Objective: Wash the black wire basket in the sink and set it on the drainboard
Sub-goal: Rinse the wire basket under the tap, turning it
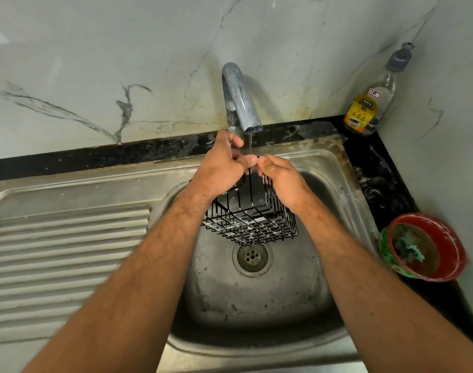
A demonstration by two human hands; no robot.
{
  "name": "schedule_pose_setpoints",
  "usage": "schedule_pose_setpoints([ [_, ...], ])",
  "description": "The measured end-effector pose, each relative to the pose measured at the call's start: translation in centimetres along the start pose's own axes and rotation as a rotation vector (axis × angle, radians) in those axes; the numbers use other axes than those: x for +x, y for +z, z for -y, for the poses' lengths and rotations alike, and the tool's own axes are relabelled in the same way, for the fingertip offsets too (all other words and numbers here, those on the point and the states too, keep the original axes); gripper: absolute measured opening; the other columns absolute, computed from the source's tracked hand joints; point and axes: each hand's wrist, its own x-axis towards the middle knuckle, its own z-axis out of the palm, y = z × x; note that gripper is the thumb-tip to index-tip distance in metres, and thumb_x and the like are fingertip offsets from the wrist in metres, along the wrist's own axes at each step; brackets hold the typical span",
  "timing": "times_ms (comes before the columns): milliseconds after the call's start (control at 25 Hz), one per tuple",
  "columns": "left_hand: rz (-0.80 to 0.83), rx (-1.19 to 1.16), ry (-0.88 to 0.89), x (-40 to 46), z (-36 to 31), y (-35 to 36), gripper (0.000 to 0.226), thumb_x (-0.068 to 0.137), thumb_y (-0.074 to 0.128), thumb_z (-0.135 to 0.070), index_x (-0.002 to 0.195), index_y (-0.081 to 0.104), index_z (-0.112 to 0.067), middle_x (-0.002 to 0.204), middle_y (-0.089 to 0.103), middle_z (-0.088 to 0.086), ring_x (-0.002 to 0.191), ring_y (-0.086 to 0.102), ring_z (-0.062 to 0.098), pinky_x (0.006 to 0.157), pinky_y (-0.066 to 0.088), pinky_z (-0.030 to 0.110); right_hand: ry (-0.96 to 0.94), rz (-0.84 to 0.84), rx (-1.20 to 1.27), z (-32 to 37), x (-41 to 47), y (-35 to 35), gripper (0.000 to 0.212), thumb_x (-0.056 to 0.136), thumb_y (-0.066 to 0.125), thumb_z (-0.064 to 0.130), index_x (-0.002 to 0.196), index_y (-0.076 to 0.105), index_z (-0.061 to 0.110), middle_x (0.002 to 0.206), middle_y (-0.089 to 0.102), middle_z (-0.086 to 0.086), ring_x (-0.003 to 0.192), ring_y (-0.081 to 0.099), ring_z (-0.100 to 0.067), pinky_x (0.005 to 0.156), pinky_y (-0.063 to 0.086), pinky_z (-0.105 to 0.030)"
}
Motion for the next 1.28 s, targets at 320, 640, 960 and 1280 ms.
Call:
schedule_pose_setpoints([
  [320,0.007,0.336,0.049,-0.9,0.1,-1.7,0.027,0.106,0.046,-0.045,0.092,0.057,-0.024,0.081,0.07,-0.008,0.072,0.067,0.007,0.076,0.051,0.032,-0.05,-0.1,0.225,0.6,0.3,0.2,0.025,0.073,0.046,0.025,0.048,0.043,0.027,0.057,0.035,0.007,0.067,0.028,-0.022,0.073,0.024,-0.049],
  [640,0.039,0.366,-0.093,-0.6,1.2,-1.7,0.048,0.106,0.04,-0.053,0.079,0.061,-0.019,0.059,0.051,-0.007,0.055,0.049,0.01,0.06,0.038,0.029,-0.107,-0.079,-0.537,1.9,0.4,-1.0,0.026,0.102,0.036,0.022,0.085,0.054,0.016,0.08,0.056,0.002,0.07,0.049,-0.012,0.065,0.042,-0.033],
  [960,0.016,0.106,-0.016,0.1,1.0,-0.3,0.05,0.107,0.042,-0.048,0.073,0.068,-0.023,0.055,0.062,-0.014,0.047,0.05,-0.003,0.058,0.042,0.015,-0.124,-0.096,-0.656,2.1,1.0,-2.2,0.039,0.104,0.042,0.022,0.066,0.047,0.016,0.071,0.053,-0.001,0.069,0.045,-0.015,0.077,0.038,-0.035],
  [1280,-0.164,-0.271,-0.074,-0.8,2.4,1.2,0.067,0.102,0.029,-0.065,0.068,0.057,-0.014,0.066,0.052,0.003,0.069,0.052,0.02,0.081,0.044,0.035,0.056,-0.203,-0.273,1.4,-0.7,-3.2,0.035,0.106,0.043,0.026,0.075,0.055,0.015,0.079,0.056,0.005,0.07,0.048,-0.004,0.063,0.032,-0.026],
])
